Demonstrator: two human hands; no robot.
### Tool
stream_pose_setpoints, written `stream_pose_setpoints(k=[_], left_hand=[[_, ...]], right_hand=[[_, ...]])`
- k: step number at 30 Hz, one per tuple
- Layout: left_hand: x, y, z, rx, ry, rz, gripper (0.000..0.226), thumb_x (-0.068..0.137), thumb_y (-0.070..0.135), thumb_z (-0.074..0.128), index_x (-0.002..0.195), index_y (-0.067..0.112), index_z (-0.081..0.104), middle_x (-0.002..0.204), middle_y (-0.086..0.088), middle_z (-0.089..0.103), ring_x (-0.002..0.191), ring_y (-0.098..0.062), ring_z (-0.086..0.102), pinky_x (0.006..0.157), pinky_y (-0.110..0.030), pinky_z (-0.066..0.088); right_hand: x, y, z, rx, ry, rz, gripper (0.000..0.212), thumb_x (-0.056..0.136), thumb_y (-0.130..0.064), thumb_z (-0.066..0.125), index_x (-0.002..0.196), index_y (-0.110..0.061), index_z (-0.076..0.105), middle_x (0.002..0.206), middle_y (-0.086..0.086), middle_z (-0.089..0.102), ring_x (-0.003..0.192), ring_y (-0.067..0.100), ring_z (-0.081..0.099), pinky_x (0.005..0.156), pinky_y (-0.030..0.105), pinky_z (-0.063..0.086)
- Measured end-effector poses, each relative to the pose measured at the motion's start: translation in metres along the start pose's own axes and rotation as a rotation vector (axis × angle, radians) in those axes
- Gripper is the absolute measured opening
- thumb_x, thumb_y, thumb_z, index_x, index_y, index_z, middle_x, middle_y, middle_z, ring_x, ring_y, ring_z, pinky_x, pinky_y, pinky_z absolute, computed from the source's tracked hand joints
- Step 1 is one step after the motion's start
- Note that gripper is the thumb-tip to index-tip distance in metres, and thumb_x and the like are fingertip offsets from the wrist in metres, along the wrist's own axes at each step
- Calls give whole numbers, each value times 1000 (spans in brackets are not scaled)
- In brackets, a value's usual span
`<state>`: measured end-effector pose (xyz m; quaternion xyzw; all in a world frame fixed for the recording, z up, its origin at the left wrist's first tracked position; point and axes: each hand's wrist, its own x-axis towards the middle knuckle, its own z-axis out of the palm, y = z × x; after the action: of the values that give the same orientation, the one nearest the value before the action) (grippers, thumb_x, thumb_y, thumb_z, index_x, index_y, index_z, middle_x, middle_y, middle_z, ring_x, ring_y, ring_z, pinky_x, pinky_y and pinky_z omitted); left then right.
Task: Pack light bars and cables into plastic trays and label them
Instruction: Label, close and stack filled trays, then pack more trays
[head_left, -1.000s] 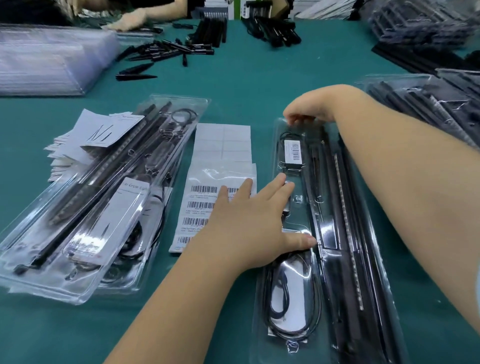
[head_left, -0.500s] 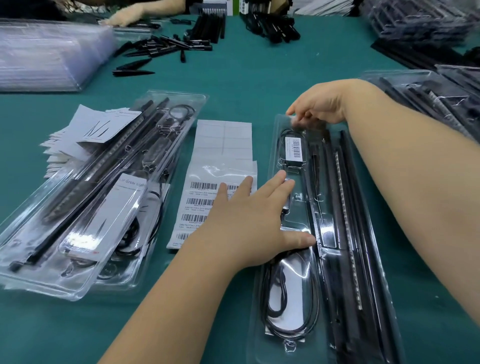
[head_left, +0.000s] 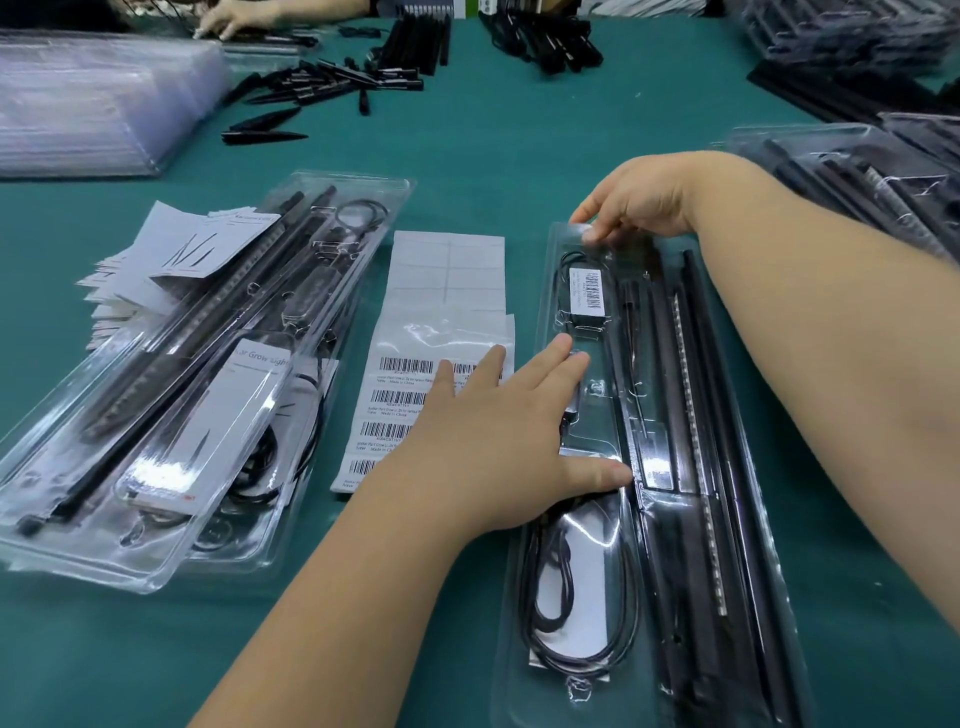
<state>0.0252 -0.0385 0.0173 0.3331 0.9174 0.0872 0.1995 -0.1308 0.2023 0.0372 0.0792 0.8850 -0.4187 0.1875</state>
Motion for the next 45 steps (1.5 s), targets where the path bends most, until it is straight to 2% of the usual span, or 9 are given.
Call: stream_pose_setpoints(k=[4,13,17,23,28,32,36,41,45], left_hand=[[0,0,0,-9,0,4,92,76,80,34,147,44,-11,152,29,-21,146,-18,-13,117,-52,-7],[-2,0,0,-17,5,15,92,75,81,34,147,45,-11,151,31,-21,146,-17,-14,117,-52,-7],[-2,-1,2,-10,12,16,92,75,81,34,147,45,-10,152,30,-20,146,-17,-13,117,-52,-6],[-1,-2,3,-9,11,12,93,75,81,34,148,44,-10,152,29,-19,146,-18,-13,117,-52,-6],[1,-3,3,-16,7,3,93,75,81,34,149,42,-8,153,28,-18,147,-19,-11,116,-53,-7],[5,-4,3,-6,26,-5,93,75,81,35,150,41,-5,155,27,-15,147,-20,-7,115,-55,-5],[12,-7,5,-23,75,-16,91,78,78,34,151,39,-2,156,23,-12,147,-22,-5,113,-59,-6],[23,-6,8,19,360,-128,89,76,75,41,150,30,18,161,1,3,145,-31,4,114,-56,2],[18,-4,9,94,559,-176,68,82,48,52,142,24,33,149,-10,25,133,-31,22,105,-44,19]], right_hand=[[-2,6,0,104,49,-21,22,83,9,56,82,-11,66,54,-6,64,52,6,54,53,12,46],[-6,7,0,330,-75,49,21,93,3,46,92,-6,64,64,-1,66,55,1,60,57,12,53],[-9,3,1,165,-84,20,19,92,2,46,92,-10,61,56,-4,61,54,5,51,55,15,46],[-10,1,5,-47,69,-36,22,89,1,57,106,-13,59,73,5,61,60,11,54,59,20,49],[-13,5,14,-150,196,-70,22,84,-10,66,101,-23,61,91,8,64,78,19,59,81,32,49],[-30,3,31,-330,516,-132,17,81,-20,69,98,-23,70,99,2,64,77,12,57,69,20,41],[-56,-8,59,-307,765,-147,26,86,-14,51,104,-21,69,112,-1,66,109,21,55,93,26,39],[-131,-11,110,-322,636,-432,23,83,-14,52,94,-19,72,91,-5,68,81,5,49,68,16,28],[-183,17,145,-395,419,-562,25,89,-23,48,97,-12,69,91,1,70,81,12,54,76,30,40]])
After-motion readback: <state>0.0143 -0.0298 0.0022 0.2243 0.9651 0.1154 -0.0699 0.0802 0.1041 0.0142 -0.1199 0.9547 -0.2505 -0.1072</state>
